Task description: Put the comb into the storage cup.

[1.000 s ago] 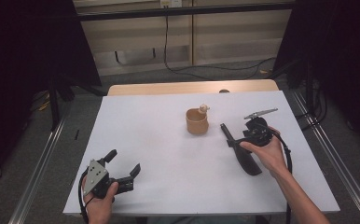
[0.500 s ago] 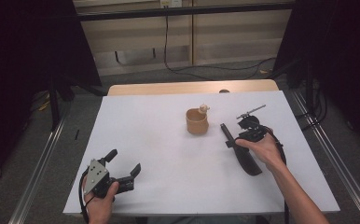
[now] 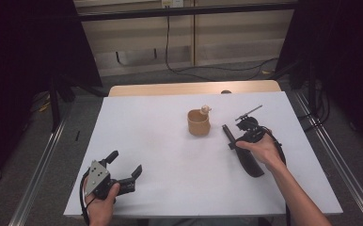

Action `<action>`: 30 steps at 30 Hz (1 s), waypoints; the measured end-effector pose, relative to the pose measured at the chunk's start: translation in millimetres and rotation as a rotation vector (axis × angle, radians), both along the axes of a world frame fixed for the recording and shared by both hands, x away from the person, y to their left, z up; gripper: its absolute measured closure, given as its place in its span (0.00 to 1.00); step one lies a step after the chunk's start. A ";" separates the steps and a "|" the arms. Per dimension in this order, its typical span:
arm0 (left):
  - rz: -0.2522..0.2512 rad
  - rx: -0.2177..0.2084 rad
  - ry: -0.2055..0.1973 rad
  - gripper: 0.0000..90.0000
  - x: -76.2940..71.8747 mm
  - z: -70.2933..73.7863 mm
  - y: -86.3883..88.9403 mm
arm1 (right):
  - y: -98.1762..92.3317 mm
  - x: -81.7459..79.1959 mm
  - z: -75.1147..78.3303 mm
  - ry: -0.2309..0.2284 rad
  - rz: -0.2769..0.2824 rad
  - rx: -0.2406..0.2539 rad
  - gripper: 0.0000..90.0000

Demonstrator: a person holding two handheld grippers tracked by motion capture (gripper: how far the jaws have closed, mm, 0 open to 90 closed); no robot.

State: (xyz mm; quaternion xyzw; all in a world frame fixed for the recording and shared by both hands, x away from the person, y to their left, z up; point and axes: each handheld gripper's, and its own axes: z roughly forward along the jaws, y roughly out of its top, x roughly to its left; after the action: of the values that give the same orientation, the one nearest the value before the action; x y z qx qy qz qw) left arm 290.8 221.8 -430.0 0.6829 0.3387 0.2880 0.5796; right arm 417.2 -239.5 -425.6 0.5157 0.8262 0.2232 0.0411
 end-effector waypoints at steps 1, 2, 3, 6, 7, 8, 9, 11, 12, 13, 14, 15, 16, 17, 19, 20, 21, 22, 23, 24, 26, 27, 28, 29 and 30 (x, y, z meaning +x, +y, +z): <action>0.000 -0.001 -0.001 0.04 0.0 -0.1 -0.1 | 0.7 0.1 -0.4 0.006 0.001 -0.005 0.52; -0.002 -0.003 0.001 0.04 -0.2 -0.1 -0.1 | 1.3 0.2 -0.7 0.007 0.004 -0.011 0.54; -0.002 -0.004 0.000 0.04 -0.2 -0.1 0.0 | 1.9 0.5 -1.3 0.009 0.006 -0.016 0.55; -0.001 -0.008 0.001 0.04 -0.1 0.0 0.7 | 3.1 1.1 -2.0 0.017 0.001 -0.028 0.58; 0.000 -0.009 0.001 0.04 0.0 0.0 0.7 | 3.4 1.4 -2.0 0.019 -0.005 -0.034 0.59; -0.001 -0.009 0.001 0.04 0.0 0.0 0.6 | 3.3 1.6 -1.9 0.019 -0.001 -0.035 0.60; -0.001 -0.007 0.001 0.04 0.0 0.0 0.6 | 3.5 1.7 -1.7 0.022 0.000 -0.037 0.61; -0.003 -0.004 0.000 0.04 0.0 0.1 0.4 | 4.6 2.0 -0.7 0.033 0.002 -0.045 0.62; -0.004 -0.004 0.000 0.04 -0.1 0.2 0.3 | 5.1 2.4 -0.8 0.030 0.008 -0.049 0.62; -0.004 -0.004 -0.001 0.04 0.0 0.2 0.3 | 6.0 2.6 -0.6 0.035 0.011 -0.050 0.62; -0.004 -0.001 -0.001 0.04 -0.1 0.3 0.6 | 7.2 2.7 -0.3 0.041 0.012 -0.060 0.63; 0.000 -0.005 -0.002 0.04 -0.1 0.2 0.4 | 7.9 3.4 -0.7 0.042 0.018 -0.065 0.63; -0.003 -0.004 -0.001 0.04 0.0 0.2 0.7 | 8.6 4.0 -1.0 0.045 0.016 -0.071 0.63; -0.002 -0.004 0.000 0.04 -0.1 0.1 0.9 | 9.1 4.2 -0.7 0.051 0.013 -0.075 0.64; 0.000 -0.006 0.000 0.04 -0.1 0.0 0.8 | 9.1 4.9 -0.6 0.050 0.008 -0.076 0.66; -0.002 -0.005 0.000 0.04 -0.1 -0.1 0.7 | 8.9 5.0 -0.6 0.049 0.006 -0.078 0.68; -0.003 -0.004 0.000 0.04 -0.1 -0.1 0.5 | 8.7 5.1 -0.6 0.047 0.002 -0.081 0.69; -0.002 -0.004 -0.001 0.04 -0.1 0.1 0.5 | 8.9 5.1 -0.9 0.046 0.003 -0.086 0.70; -0.003 0.000 -0.001 0.04 -0.1 0.2 0.7 | 8.6 5.3 -1.0 0.044 0.001 -0.085 0.70; -0.004 -0.003 0.000 0.04 -0.1 0.2 0.4 | 8.4 5.4 -1.2 0.045 -0.001 -0.086 0.71; -0.003 -0.002 -0.002 0.04 -0.3 0.2 0.1 | 8.2 5.6 -1.4 0.048 -0.003 -0.084 0.71; -0.002 -0.004 -0.002 0.04 -0.5 0.2 -0.1 | 8.1 5.6 -1.3 0.051 -0.007 -0.084 0.72; -0.001 -0.002 -0.004 0.04 -0.5 0.4 0.1 | 8.1 5.7 -1.4 0.052 -0.009 -0.085 0.72; -0.003 -0.001 -0.004 0.04 -0.4 0.5 0.2 | 8.1 5.8 -1.6 0.050 -0.006 -0.083 0.71; -0.001 -0.002 -0.004 0.04 -0.5 0.4 0.2 | 8.4 5.9 -1.7 0.050 -0.008 -0.084 0.71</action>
State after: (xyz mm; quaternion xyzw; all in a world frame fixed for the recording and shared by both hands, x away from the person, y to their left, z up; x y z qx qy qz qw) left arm 290.3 222.0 -429.5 0.6821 0.3375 0.2887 0.5809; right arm 423.1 -231.1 -427.3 0.5222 0.8335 0.1751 0.0432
